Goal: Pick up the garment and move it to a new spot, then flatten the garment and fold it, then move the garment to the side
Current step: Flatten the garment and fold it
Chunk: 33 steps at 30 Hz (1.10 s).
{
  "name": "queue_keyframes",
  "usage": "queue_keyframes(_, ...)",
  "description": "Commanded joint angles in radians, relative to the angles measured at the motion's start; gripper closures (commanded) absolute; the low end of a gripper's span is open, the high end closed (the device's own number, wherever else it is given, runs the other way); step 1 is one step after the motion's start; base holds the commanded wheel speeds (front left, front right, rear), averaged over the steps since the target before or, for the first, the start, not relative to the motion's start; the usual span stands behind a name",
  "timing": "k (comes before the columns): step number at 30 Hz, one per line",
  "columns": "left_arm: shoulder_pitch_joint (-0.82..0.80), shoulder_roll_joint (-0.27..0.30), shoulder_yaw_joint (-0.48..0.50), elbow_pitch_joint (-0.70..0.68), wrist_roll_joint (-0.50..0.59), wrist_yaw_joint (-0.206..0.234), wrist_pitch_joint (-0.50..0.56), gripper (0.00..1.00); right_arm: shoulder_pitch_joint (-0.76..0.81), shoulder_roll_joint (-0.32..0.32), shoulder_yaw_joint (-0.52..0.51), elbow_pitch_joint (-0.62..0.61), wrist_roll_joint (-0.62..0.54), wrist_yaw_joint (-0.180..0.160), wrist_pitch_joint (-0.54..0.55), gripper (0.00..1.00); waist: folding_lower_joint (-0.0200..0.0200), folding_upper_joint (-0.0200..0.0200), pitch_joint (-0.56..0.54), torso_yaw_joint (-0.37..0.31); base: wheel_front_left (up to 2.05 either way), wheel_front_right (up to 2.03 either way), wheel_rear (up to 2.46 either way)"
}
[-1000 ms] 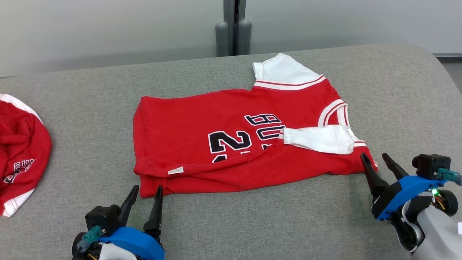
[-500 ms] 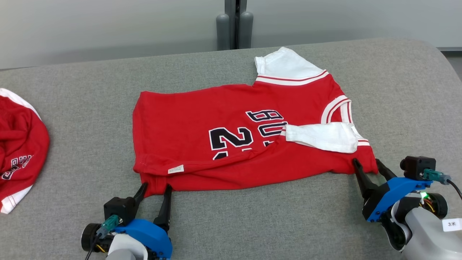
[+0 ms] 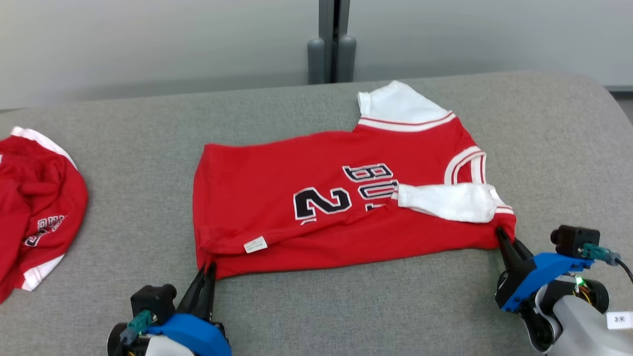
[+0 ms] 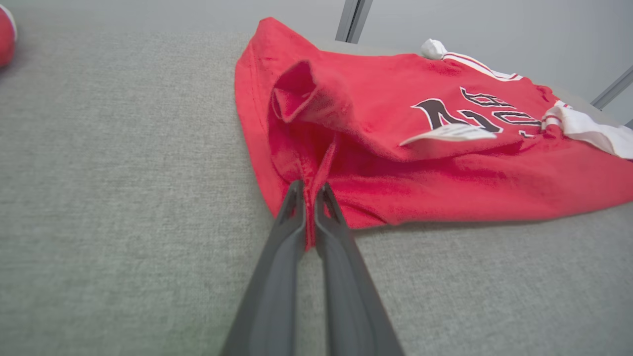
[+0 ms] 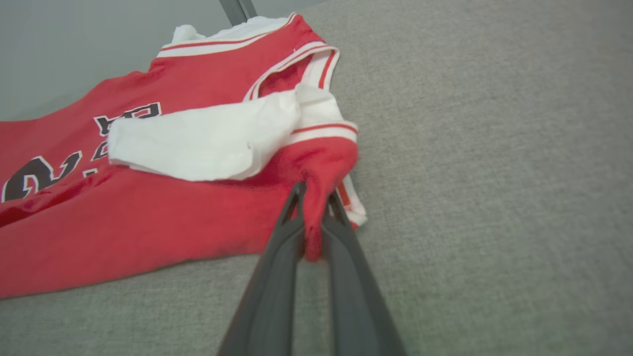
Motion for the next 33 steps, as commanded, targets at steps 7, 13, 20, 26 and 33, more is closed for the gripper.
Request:
queue_keyframes(7,0.126,0.019,-0.002,-0.117,-0.020,-0.009,0.000,1.00,0.153,-0.053,0.000,-0.134,0.056,0.000,-0.025,1.00,0.0000,0.0000,-0.077,0.019,0.00,0.00,0.00)
queue_keyframes(13,0.224,0.028,0.015,-0.204,-0.040,-0.007,0.000,1.00,0.317,-0.104,-0.054,-0.303,0.056,0.000,-0.029,1.00,0.0000,0.0000,-0.104,0.015,0.00,0.00,0.00)
queue_keyframes(20,0.320,0.021,0.027,-0.238,-0.051,0.009,0.000,1.00,0.483,-0.081,-0.161,-0.463,0.014,0.000,0.033,1.00,0.0000,0.0000,-0.109,-0.002,0.00,0.00,0.00)
queue_keyframes(26,0.314,0.006,0.035,-0.262,-0.022,0.009,0.000,0.00,0.526,-0.031,-0.253,-0.543,-0.065,0.000,0.071,0.00,0.0000,0.0000,-0.121,-0.008,0.00,0.00,0.00)
queue_keyframes(33,0.288,-0.011,0.098,-0.348,0.029,0.009,0.000,0.00,0.511,0.013,-0.340,-0.618,-0.174,0.000,0.066,0.00,0.0000,0.0000,-0.136,-0.006,0.00,0.00,0.00)
